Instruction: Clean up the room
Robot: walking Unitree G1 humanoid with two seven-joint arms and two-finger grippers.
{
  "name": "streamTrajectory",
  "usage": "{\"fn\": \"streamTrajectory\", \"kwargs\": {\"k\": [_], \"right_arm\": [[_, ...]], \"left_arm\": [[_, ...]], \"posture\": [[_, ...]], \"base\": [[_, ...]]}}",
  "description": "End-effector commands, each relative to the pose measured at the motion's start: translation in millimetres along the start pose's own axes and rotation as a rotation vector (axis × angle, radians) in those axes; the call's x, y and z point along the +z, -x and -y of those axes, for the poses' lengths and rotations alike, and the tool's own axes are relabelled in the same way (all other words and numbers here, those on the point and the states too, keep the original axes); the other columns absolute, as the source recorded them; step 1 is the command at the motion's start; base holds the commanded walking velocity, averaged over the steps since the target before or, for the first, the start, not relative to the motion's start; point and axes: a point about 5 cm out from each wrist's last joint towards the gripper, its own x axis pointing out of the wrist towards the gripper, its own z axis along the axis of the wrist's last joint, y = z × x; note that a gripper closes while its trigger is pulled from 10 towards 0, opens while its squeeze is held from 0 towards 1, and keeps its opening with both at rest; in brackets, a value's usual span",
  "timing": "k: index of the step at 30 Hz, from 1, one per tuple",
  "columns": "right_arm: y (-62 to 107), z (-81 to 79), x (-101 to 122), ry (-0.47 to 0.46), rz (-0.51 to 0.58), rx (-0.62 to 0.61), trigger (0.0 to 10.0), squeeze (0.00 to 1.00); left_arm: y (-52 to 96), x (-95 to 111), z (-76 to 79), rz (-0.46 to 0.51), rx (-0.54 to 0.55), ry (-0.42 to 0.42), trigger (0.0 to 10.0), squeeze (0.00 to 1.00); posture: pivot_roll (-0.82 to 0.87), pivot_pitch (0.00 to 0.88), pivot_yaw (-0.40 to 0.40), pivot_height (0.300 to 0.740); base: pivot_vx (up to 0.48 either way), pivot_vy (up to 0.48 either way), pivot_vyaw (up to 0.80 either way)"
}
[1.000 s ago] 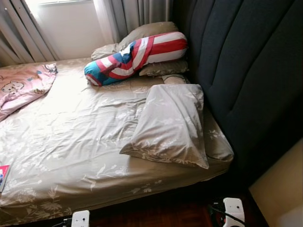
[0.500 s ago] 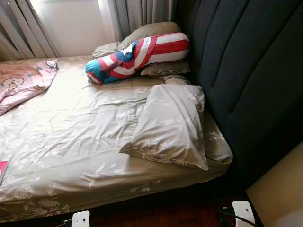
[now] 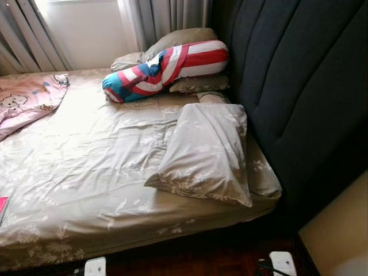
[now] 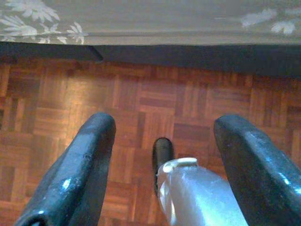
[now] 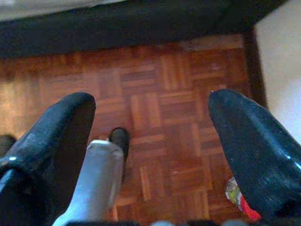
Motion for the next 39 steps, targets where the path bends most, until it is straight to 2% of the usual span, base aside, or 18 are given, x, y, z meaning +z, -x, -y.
{"fn": "streamTrajectory", "kwargs": {"k": [1,7,18,20,23,28,30,37,39], "right_arm": [[-0.8,-0.3,2.0,0.011,-0.002,-0.005,10.0,0.0],[-1.1,-4.4,0.3,-0.042,-0.011,-0.004,10.0,0.0],[-1.5,-5.3,1.4,-0.061,-0.006,0.004,10.0,0.0],[-1.4,-4.7,1.5,-0.041,-0.006,0.003,10.0,0.0],[-1.1,-2.5,2.1,-0.02,0.001,0.0,10.0,0.0],[0.0,4.7,1.7,-0.028,0.001,-0.008,10.0,0.0],[0.3,7.6,1.3,-0.055,0.0,-0.017,10.0,0.0],[0.3,13.4,5.7,-0.063,0.017,-0.022,10.0,0.0],[-0.5,16.8,12.5,-0.077,0.044,-0.026,10.0,0.0]], "left_arm": [[1.6,-5.3,-3.9,-0.021,0.011,-0.015,10.0,0.0],[0.9,-3.6,-2.3,-0.018,0.003,-0.022,10.0,0.0],[0.1,-1.7,-0.7,-0.017,-0.003,-0.024,10.0,0.0],[0.1,-1.6,-0.3,-0.017,-0.003,-0.022,10.0,0.0],[0.1,-1.7,0.2,-0.016,-0.004,-0.02,10.0,0.0],[0.1,-2.0,0.9,-0.018,-0.006,-0.019,10.0,0.0],[0.2,-2.2,1.4,-0.018,-0.007,-0.019,10.0,0.0],[0.2,-2.4,2.0,-0.019,-0.008,-0.017,10.0,0.0],[0.3,-3.0,2.5,-0.021,-0.009,-0.018,10.0,0.0]], "posture": [[-0.07,0.0,-0.001,0.74],[-0.08,0.0,0.005,0.74],[-0.08,0.0,0.004,0.74],[-0.08,0.0,0.004,0.74],[-0.08,0.0,0.003,0.74],[-0.08,0.0,0.0,0.74],[-0.08,0.0,-0.001,0.74],[-0.08,0.0,-0.002,0.74],[-0.08,0.0,0.0,0.74]], "base": [[0.0,0.0,0.8],[0.0,0.0,0.27],[0.178,0.0,0.0],[0.262,0.0,0.0],[0.266,0.0,0.0],[0.267,0.0,0.68],[0.272,0.0,0.0],[0.271,0.0,0.0],[0.27,0.0,0.0]]}}
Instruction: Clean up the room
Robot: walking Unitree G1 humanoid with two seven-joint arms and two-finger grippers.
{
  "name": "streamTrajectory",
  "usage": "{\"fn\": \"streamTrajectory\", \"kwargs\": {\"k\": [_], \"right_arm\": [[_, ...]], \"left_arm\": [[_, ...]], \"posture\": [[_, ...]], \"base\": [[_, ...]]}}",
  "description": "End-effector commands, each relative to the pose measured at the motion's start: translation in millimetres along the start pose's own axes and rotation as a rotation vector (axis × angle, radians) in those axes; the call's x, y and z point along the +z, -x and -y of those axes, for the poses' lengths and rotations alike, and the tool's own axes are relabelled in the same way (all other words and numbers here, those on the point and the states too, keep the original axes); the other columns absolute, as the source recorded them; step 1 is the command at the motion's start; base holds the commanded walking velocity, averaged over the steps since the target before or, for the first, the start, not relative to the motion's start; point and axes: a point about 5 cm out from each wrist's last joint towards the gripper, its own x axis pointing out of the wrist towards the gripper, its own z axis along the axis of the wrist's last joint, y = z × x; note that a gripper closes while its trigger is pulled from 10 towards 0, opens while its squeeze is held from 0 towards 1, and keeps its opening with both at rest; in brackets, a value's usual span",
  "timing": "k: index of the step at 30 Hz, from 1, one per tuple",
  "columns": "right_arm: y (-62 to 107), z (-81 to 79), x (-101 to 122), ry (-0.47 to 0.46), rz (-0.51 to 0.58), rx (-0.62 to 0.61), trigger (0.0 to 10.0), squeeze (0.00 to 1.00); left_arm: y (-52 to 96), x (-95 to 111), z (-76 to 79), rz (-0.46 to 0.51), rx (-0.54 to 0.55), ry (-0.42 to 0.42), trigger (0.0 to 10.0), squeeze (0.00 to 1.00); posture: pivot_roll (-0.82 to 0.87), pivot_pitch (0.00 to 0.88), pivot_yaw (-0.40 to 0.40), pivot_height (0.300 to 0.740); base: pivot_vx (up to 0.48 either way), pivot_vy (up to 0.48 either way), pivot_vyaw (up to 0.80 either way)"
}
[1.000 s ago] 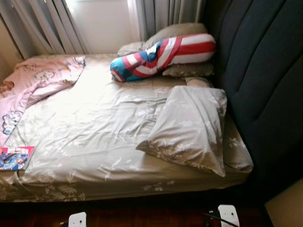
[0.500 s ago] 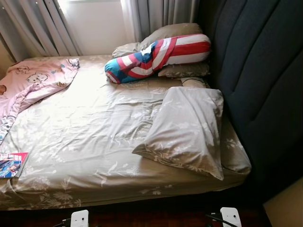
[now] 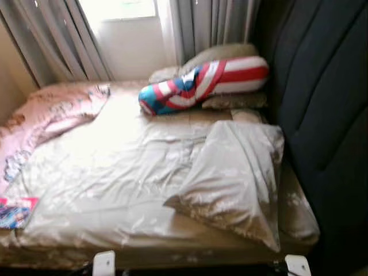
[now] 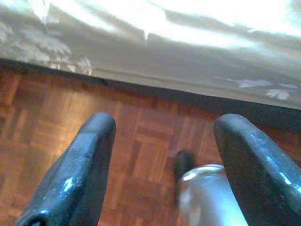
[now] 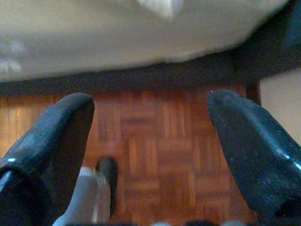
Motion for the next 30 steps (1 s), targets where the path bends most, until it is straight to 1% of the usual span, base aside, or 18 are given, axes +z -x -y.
{"fn": "streamTrajectory", "kwargs": {"k": [1,3,4,6,7,9,11,12,14,16,17,21,22,23,24,26,28,30], "right_arm": [[-1.7,-4.2,6.6,-0.015,0.03,0.017,10.0,0.0],[-3.3,-3.4,16.6,-0.015,0.066,0.027,10.0,0.0],[-3.3,-3.4,16.6,-0.015,0.066,0.027,10.0,0.0],[-6.5,-13.2,27.2,0.005,0.096,0.043,10.0,0.0],[-7.1,-15.3,30.2,0.007,0.106,0.047,10.0,0.0],[-7.7,-16.7,33.7,0.009,0.119,0.052,10.0,0.0],[-8.7,-18.4,40.3,-0.003,0.143,0.058,10.0,0.0],[-9.1,-19.2,42.6,-0.022,0.151,0.059,10.0,0.0],[-10.1,-24.1,51.7,-0.028,0.188,0.073,10.0,0.0],[-10.3,-25.8,54.2,-0.031,0.201,0.079,10.0,0.0],[-10.7,-29.9,60.5,-0.036,0.231,0.091,10.0,0.0],[-11.3,-37.9,76.5,-0.053,0.298,0.104,10.0,0.0],[-11.2,-39.7,84.9,-0.06,0.335,0.105,10.0,0.0],[-11.0,-40.2,88.5,-0.065,0.351,0.105,10.0,0.0],[-10.1,-41.7,102.3,-0.093,0.41,0.104,10.0,0.0],[-9.0,-43.5,112.6,-0.114,0.455,0.098,10.0,0.0],[-8.7,-44.2,114.5,-0.118,0.466,0.095,10.0,0.0],[-8.6,-47.5,123.5,-0.165,0.489,0.083,10.0,0.0]], "left_arm": [[0.9,-3.4,-3.4,-0.016,0.011,-0.003,10.0,0.0],[1.0,-3.7,-4.0,-0.016,0.012,-0.003,10.0,0.0],[1.0,-3.7,-4.0,-0.016,0.012,-0.003,10.0,0.0],[1.4,-4.8,-4.3,-0.019,0.012,-0.005,10.0,0.0],[1.5,-5.2,-4.3,-0.02,0.012,-0.007,10.0,0.0],[1.6,-5.6,-4.3,-0.021,0.011,-0.008,10.0,0.0],[1.7,-5.7,-4.3,-0.02,0.009,-0.01,10.0,0.0],[1.7,-5.7,-4.3,-0.02,0.009,-0.01,10.0,0.0],[1.7,-5.2,-4.2,-0.016,0.007,-0.011,10.0,0.0],[1.7,-5.1,-4.2,-0.015,0.006,-0.011,10.0,0.0],[1.6,-4.6,-4.5,-0.013,0.006,-0.013,10.0,0.0],[1.1,-2.4,-5.5,-0.003,0.001,-0.02,10.0,0.0],[0.9,-1.0,-6.3,0.004,0.0,-0.022,10.0,0.0],[0.8,-0.4,-6.7,0.007,-0.001,-0.022,10.0,0.0],[0.3,2.6,-8.2,0.022,-0.003,-0.025,10.0,0.0],[-0.1,5.6,-9.8,0.037,-0.007,-0.029,10.0,0.0],[-0.1,6.3,-10.4,0.041,-0.008,-0.031,10.0,0.0],[-1.0,11.3,-11.0,0.065,-0.014,-0.036,10.0,0.0]], "posture": [[-0.08,0.0,0.0,0.74],[-0.09,0.0,0.004,0.74],[-0.09,0.0,0.004,0.74],[-0.1,0.0,0.008,0.74],[-0.1,0.0,0.008,0.74],[-0.1,0.0,0.008,0.74],[-0.1,0.0,0.008,0.74],[-0.1,0.0,0.008,0.74],[-0.1,0.0,0.01,0.74],[-0.1,0.0,0.013,0.74],[-0.1,0.0,0.016,0.74],[-0.1,0.0,0.023,0.74],[-0.09,0.0,0.027,0.74],[-0.09,0.0,0.027,0.74],[-0.09,0.0,0.035,0.74],[-0.09,0.003,0.04,0.74],[-0.09,0.006,0.041,0.74],[-0.07,0.027,0.052,0.74]], "base": [[0.27,0.0,0.0],[0.272,0.0,0.0],[0.27,0.0,0.0],[0.274,0.0,0.0],[0.274,0.0,0.0],[0.274,0.0,0.8],[0.27,0.0,0.8],[0.27,0.0,0.0],[0.266,0.0,0.0],[0.262,0.0,0.0],[0.251,0.0,0.0],[0.0,0.0,0.0],[0.0,0.0,0.0],[0.0,0.0,0.0],[0.0,0.0,0.0],[0.0,0.0,0.0],[0.0,0.0,0.0],[0.0,0.0,0.0]]}}
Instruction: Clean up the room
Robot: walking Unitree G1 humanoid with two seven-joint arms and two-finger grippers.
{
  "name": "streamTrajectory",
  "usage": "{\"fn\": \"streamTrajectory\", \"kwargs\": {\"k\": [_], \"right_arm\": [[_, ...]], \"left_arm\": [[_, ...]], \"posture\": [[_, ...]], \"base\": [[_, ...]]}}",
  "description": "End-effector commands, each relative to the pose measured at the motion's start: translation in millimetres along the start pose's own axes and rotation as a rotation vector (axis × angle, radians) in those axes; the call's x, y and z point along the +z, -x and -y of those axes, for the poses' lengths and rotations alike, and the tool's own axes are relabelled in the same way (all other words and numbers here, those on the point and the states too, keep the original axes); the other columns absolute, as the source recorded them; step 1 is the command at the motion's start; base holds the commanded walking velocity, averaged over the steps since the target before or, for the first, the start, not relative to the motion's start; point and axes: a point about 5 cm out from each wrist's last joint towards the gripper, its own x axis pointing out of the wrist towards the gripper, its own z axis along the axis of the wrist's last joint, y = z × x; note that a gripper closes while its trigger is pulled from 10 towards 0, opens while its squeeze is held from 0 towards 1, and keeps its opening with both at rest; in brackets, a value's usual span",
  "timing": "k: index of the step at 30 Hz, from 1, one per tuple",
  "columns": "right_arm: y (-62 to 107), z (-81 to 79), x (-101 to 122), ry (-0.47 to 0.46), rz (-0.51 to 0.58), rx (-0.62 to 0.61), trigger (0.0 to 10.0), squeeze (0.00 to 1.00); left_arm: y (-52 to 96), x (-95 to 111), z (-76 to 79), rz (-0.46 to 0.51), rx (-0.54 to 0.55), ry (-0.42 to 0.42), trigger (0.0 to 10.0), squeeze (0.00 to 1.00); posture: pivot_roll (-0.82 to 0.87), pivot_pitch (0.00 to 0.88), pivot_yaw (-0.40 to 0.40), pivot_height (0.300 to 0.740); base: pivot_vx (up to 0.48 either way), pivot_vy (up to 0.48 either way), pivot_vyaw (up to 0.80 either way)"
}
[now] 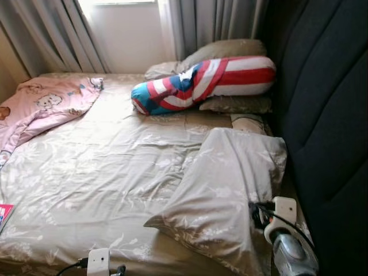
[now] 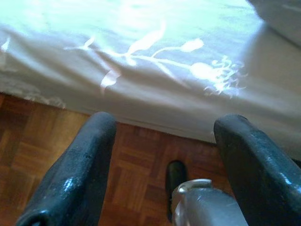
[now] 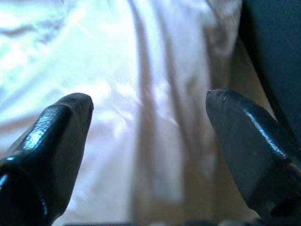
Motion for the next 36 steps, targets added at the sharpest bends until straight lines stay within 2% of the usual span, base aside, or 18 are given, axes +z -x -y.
{"fn": "streamTrajectory", "kwargs": {"k": [1,4,5,6,14,16,17,26,30,36], "right_arm": [[0.4,-4.9,-3.7,-0.05,-0.009,-0.02,10.0,0.0],[-1.0,-7.4,-3.7,-0.074,-0.021,-0.033,10.0,0.0],[0.4,-7.1,-9.1,-0.078,-0.053,-0.066,10.0,0.97],[0.9,-7.1,-10.8,-0.09,-0.062,-0.076,10.0,1.0],[6.4,-0.8,-21.8,-0.083,-0.11,-0.137,10.0,1.0],[6.6,0.1,-22.1,-0.078,-0.112,-0.141,10.0,0.58],[6.8,0.3,-22.3,-0.074,-0.114,-0.141,10.0,0.0],[9.0,8.8,-26.3,-0.026,-0.156,-0.182,10.0,0.0],[9.9,8.2,-28.3,-0.026,-0.164,-0.182,10.0,0.0],[15.0,9.7,-38.9,-0.044,-0.217,-0.199,10.0,0.0]], "left_arm": [[0.7,1.2,-7.5,0.013,0.007,-0.017,10.0,0.0],[0.2,4.8,-7.9,0.035,-0.006,-0.03,10.0,0.0],[1.0,6.3,-9.8,0.057,-0.019,-0.046,10.0,0.0],[1.4,7.3,-11.0,0.068,-0.025,-0.051,10.0,0.0],[5.5,11.2,-18.2,0.145,-0.048,-0.059,10.0,0.0],[5.1,17.2,-17.3,0.181,-0.054,-0.052,10.0,0.0],[4.6,22.3,-16.1,0.21,-0.058,-0.044,10.0,0.0],[4.4,61.7,-2.6,0.399,-0.121,-0.037,10.0,0.0],[8.1,66.6,-4.6,0.432,-0.127,-0.039,10.0,0.0],[21.4,71.3,-10.0,0.488,-0.136,-0.048,10.0,0.0]], "posture": [[-0.06,0.032,0.054,0.74],[-0.05,0.048,0.06,0.74],[-0.02,0.065,0.069,0.74],[-0.01,0.09,0.072,0.74],[0.03,0.149,0.087,0.74],[0.03,0.166,0.084,0.74],[0.03,0.176,0.082,0.74],[0.04,0.251,0.087,0.74],[0.05,0.267,0.093,0.74],[0.08,0.3,0.115,0.74]], "base": [[0.0,0.0,0.0],[0.0,0.0,0.0],[0.0,0.0,0.0],[0.0,0.0,0.0],[0.0,0.0,0.0],[0.0,0.0,0.0],[0.0,0.0,0.0],[0.0,0.0,0.0],[0.0,0.0,0.0],[0.0,0.0,0.0]]}}
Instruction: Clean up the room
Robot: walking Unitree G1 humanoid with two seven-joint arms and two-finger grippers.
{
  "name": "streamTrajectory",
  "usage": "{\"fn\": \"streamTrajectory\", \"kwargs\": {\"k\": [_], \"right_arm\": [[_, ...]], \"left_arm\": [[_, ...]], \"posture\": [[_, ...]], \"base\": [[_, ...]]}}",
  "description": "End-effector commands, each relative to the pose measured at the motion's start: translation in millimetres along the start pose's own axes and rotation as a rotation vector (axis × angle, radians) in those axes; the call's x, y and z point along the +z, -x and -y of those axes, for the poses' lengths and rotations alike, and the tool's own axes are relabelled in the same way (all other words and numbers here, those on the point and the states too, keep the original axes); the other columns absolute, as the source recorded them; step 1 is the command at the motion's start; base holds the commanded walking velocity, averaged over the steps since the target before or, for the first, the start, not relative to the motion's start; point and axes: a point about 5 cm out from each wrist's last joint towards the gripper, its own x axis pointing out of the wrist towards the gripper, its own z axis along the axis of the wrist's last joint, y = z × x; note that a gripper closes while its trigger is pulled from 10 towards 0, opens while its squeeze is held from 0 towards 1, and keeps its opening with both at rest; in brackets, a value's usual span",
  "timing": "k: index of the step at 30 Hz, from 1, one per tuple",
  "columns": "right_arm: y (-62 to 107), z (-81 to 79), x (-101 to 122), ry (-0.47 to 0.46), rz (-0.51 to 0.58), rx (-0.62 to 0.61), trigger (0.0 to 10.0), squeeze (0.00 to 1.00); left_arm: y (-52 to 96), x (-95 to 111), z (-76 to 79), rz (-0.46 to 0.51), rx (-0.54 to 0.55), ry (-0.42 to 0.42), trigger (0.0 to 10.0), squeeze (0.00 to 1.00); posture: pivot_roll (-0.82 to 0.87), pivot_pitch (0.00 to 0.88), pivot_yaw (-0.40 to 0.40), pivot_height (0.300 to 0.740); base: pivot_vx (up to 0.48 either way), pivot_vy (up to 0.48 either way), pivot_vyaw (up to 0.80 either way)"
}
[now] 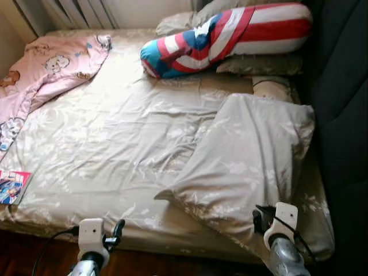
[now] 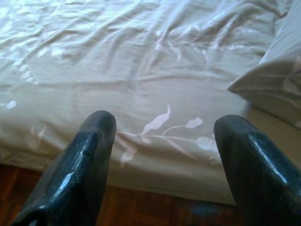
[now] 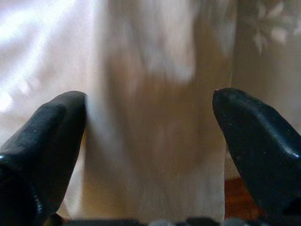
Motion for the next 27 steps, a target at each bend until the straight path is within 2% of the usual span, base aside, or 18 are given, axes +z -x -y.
{"fn": "streamTrajectory", "kwargs": {"k": [1,12,22,23,24,25,27], "right_arm": [[4.5,0.3,-15.3,-0.014,-0.062,-0.002,10.0,0.0],[8.0,-2.5,-26.6,0.003,-0.114,0.014,10.0,0.0],[10.7,-10.3,-31.5,-0.068,-0.118,0.043,10.0,0.0],[10.4,-12.3,-30.2,-0.081,-0.108,0.055,8.4,0.0],[10.1,-15.0,-28.3,-0.092,-0.096,0.07,0.5,0.0],[10.0,-16.6,-27.2,-0.089,-0.088,0.081,0.0,0.0],[9.5,-20.4,-24.6,-0.082,-0.073,0.108,0.0,0.0]], "left_arm": [[5.3,-3.6,-3.2,-0.023,0.007,0.011,10.0,0.0],[20.6,30.9,-3.0,0.053,-0.041,-0.022,10.0,0.0],[33.7,55.3,-4.6,0.063,-0.067,-0.054,10.0,0.0],[33.0,57.6,-5.1,0.068,-0.067,-0.056,10.0,0.0],[31.9,60.8,-5.3,0.074,-0.066,-0.056,10.0,0.0],[31.3,61.9,-5.1,0.075,-0.065,-0.055,10.0,0.0],[30.9,63.4,-3.4,0.076,-0.066,-0.051,10.0,0.0]], "posture": [[0.08,0.3,0.115,0.74],[0.14,0.351,0.164,0.74],[0.18,0.38,0.21,0.74],[0.19,0.379,0.212,0.74],[0.19,0.379,0.211,0.74],[0.19,0.379,0.211,0.74],[0.18,0.381,0.21,0.74]], "base": [[0.0,0.0,0.0],[0.0,0.0,0.0],[0.0,0.0,0.0],[0.0,0.0,0.0],[0.0,0.0,0.0],[0.0,0.0,0.0],[0.0,0.0,0.0]]}}
